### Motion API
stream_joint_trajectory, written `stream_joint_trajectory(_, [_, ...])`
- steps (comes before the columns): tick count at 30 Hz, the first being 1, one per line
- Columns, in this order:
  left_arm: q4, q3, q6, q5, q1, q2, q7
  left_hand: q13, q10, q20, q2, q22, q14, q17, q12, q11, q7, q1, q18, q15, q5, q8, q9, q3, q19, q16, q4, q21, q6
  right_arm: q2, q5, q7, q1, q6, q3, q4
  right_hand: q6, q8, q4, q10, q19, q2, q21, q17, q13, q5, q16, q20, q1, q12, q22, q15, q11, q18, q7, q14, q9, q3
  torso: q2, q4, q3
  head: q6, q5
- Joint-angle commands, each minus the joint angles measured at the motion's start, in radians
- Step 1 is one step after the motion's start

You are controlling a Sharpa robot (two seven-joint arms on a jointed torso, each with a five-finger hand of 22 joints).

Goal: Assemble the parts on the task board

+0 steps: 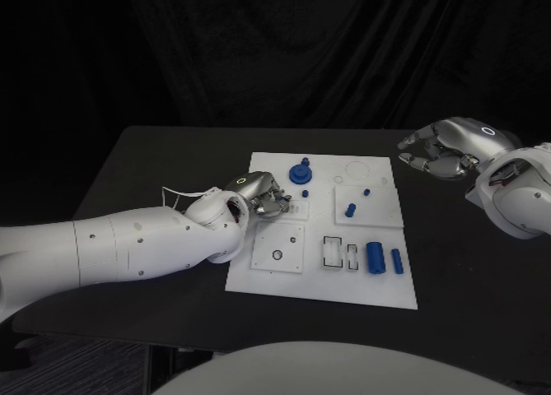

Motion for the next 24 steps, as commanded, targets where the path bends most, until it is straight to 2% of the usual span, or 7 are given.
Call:
stream_joint_trajectory(1, [0.001, -0.006, 0.033, 0.014, -0.011, 0.004, 0.006, 0.262, 0.105, -0.002, 0.008, 0.12, 0.104, 0.263, 0.003, -0.006, -0.006, 0.003, -0.002, -0.009, -0.004, -0.001, -0.003, 0.01, 0.008, 0.003, -0.004, 0.005, -0.001, -0.001, -0.003, -0.021, -0.002, 0.007, 0.001, 0.001, -0.009, -0.003, 0.002, -0.008, 0.028, -0.001, -0.003, -0.001, -0.039, 0.006, -0.004, 0.006, 0.004, -0.003, 0.198, 0.006, 0.001, 0.01, 0.0, 0.05, -0.002, 0.006, 0.001, -0.0013, 0.0006, 0.0, 0.003])
stream_joint_trajectory(20, [-0.002, -0.006, 0.062, 0.024, -0.018, 0.011, 0.002, 0.262, 0.105, -0.003, 0.008, 0.12, 0.104, 0.263, 0.003, -0.007, -0.006, 0.0, -0.002, -0.01, -0.011, -0.001, -0.002, 0.007, 0.008, 0.003, 0.002, 0.004, 0.003, 0.002, -0.003, -0.025, -0.003, 0.016, 0.001, -0.001, -0.007, -0.002, 0.002, -0.009, 0.027, -0.001, -0.004, -0.002, -0.042, 0.006, -0.005, 0.006, 0.004, -0.005, 0.198, 0.006, 0.002, 0.01, 0.0, 0.05, -0.001, 0.007, 0.001, -0.0003, -0.0003, 0.0, 0.004])
stream_joint_trajectory(21, [-0.002, -0.006, 0.063, 0.024, -0.018, 0.011, 0.001, 0.262, 0.105, -0.003, 0.009, 0.12, 0.104, 0.263, 0.003, -0.007, -0.007, -0.002, -0.002, -0.011, -0.019, -0.002, -0.002, 0.005, 0.008, 0.003, 0.007, 0.003, 0.003, 0.002, -0.003, -0.026, -0.003, 0.017, 0.001, -0.001, -0.007, -0.002, 0.002, -0.009, 0.027, -0.001, -0.004, -0.002, -0.042, 0.006, -0.005, 0.006, 0.004, -0.005, 0.198, 0.006, 0.002, 0.01, 0.0, 0.05, -0.001, 0.007, 0.001, -0.0002, -0.0002, 0.0, 0.005])
stream_joint_trajectory(23, [-0.003, -0.006, 0.066, 0.024, -0.018, 0.012, -0.001, 0.262, 0.105, -0.003, 0.012, 0.119, 0.104, 0.263, 0.003, -0.007, -0.006, -0.017, -0.002, -0.01, -0.082, -0.009, -0.004, -0.01, 0.007, 0.003, 0.034, -0.001, 0.002, 0.001, -0.003, -0.026, -0.003, 0.018, 0.001, -0.001, -0.007, -0.002, 0.002, -0.009, 0.027, -0.001, -0.004, -0.002, -0.042, 0.006, -0.005, 0.006, 0.004, -0.005, 0.198, 0.006, 0.002, 0.01, 0.0, 0.05, -0.001, 0.007, 0.001, 0.0001, 0.0, 0.0, 0.006])
stream_joint_trajectory(24, [-0.003, -0.006, 0.067, 0.024, -0.018, 0.012, -0.001, 0.262, 0.105, -0.003, 0.013, 0.119, 0.104, 0.263, 0.003, -0.006, -0.006, -0.02, -0.001, -0.01, -0.094, -0.01, -0.005, -0.014, 0.006, 0.003, 0.041, -0.002, 0.002, 0.001, -0.003, -0.027, -0.003, 0.018, 0.001, -0.001, -0.007, -0.002, 0.002, -0.009, 0.027, -0.001, -0.004, -0.002, -0.042, 0.006, -0.005, 0.006, 0.004, -0.005, 0.198, 0.006, 0.002, 0.01, 0.0, 0.05, -0.001, 0.007, 0.001, 0.0002, 0.0, 0.0, 0.006])
